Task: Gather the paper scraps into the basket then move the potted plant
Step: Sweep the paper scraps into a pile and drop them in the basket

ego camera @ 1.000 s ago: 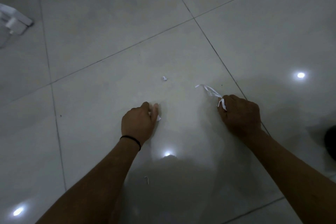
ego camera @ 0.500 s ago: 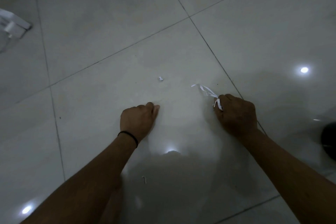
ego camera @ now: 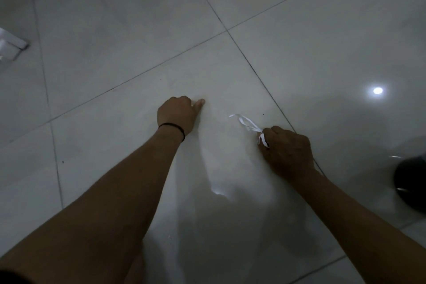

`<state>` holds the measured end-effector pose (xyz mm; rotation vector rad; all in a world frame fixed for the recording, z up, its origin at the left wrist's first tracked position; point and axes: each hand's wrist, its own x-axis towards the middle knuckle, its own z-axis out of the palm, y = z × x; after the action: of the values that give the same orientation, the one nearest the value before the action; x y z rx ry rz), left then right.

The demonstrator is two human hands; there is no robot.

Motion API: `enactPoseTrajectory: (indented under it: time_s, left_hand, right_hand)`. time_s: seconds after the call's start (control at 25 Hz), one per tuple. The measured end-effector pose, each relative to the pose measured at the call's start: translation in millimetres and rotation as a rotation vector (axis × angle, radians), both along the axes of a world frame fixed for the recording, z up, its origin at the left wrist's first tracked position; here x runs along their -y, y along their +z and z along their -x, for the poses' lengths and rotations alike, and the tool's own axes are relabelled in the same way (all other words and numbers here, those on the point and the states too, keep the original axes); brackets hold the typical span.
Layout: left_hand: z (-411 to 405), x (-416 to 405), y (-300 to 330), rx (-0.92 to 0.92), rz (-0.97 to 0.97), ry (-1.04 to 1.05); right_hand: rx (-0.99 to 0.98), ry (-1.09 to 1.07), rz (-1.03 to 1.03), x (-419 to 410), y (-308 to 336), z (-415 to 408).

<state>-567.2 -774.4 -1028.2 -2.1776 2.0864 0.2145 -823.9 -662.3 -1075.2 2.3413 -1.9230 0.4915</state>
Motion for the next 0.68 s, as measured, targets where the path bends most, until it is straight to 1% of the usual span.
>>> enactPoseTrajectory:
  time_s: [0.12, 0.16, 0.24, 0.28, 0.32, 0.4, 0.52, 0.6, 0.68]
  left_hand:
    - [4, -7, -10, 0.025, 0.025, 0.014]
    - [5, -10, -13, 0.057, 0.023, -0.009]
    - [7, -12, -16, 0.135, -0.047, -0.108]
    - [5, -9, -15, 0.116, -0.068, -0.14]
    - [2, -6, -12, 0.048, -0.082, -0.138]
    - [-7, -7, -1, -0.137, -0.079, -0.092]
    - [-24, -34, 11, -0.274, -0.002, 0.03]
    - [-37, -58, 18, -0.286, 0.008, 0.06]
    - [-47, -75, 24, -0.23, -0.018, 0.051]
  right_hand:
    - [0.012, -0.014, -0.002, 1, 1, -2]
    - [0.005, -0.019, 0.007, 1, 1, -4]
    - [-0.012, -0.043, 0.016, 2, 2, -6]
    - [-0.019, -0.064, 0.011, 2, 3, -8]
    - [-0.027, -0.085, -0.001, 3, 4, -10]
    - [-0.051, -0.114, -0.012, 2, 4, -14]
    - [-0.09, -0.105, 0.074, 0, 1, -13]
    - [-0.109, -0.071, 0.123, 0, -1, -10]
    - [-0.111, -0.03, 0.135, -2, -3, -8]
